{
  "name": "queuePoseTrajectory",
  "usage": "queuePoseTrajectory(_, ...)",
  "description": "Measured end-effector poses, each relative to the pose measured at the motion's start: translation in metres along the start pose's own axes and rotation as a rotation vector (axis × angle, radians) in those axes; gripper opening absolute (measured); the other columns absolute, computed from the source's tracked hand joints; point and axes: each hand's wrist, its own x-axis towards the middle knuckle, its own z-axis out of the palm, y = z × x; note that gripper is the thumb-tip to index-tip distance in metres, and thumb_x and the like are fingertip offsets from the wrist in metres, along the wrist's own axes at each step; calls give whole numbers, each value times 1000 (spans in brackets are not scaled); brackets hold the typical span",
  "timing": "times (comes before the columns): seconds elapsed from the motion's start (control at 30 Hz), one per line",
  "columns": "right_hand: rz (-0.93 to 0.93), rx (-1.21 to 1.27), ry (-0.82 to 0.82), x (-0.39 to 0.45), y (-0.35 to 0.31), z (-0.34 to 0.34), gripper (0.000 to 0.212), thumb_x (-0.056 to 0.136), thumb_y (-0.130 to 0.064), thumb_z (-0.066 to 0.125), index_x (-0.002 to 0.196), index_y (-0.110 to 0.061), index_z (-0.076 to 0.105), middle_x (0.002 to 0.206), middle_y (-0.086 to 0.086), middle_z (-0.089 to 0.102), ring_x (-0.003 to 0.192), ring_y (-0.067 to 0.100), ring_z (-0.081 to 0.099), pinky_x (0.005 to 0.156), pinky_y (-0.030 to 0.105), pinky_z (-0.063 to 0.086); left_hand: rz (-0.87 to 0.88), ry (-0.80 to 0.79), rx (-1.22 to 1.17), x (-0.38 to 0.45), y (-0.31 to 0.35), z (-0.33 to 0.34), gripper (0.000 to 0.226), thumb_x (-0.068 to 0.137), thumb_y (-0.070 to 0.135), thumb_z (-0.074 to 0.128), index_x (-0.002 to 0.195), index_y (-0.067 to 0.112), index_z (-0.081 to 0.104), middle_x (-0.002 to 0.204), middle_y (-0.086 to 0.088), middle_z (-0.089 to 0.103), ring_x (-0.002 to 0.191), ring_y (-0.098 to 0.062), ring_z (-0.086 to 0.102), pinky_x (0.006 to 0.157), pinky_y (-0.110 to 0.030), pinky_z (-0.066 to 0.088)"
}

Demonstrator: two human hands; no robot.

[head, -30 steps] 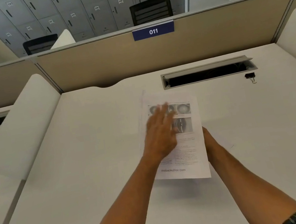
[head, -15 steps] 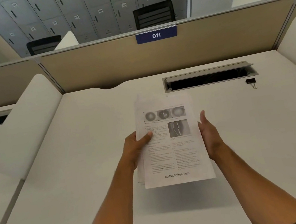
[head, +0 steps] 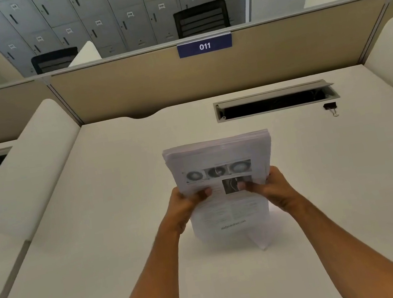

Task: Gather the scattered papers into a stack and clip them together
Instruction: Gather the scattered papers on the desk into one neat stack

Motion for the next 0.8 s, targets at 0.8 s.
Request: queuePoseTrajectory(0.8,467,-1040,478,-5,30,-29,35,93,-35,70,123,-16,70,120,10,75,104,34,71,85,35,51,-321,402,-96,-3,-55,-51,35,77,12,90,108,5,74,97,-10,82,84,-33,80,72,-45,66)
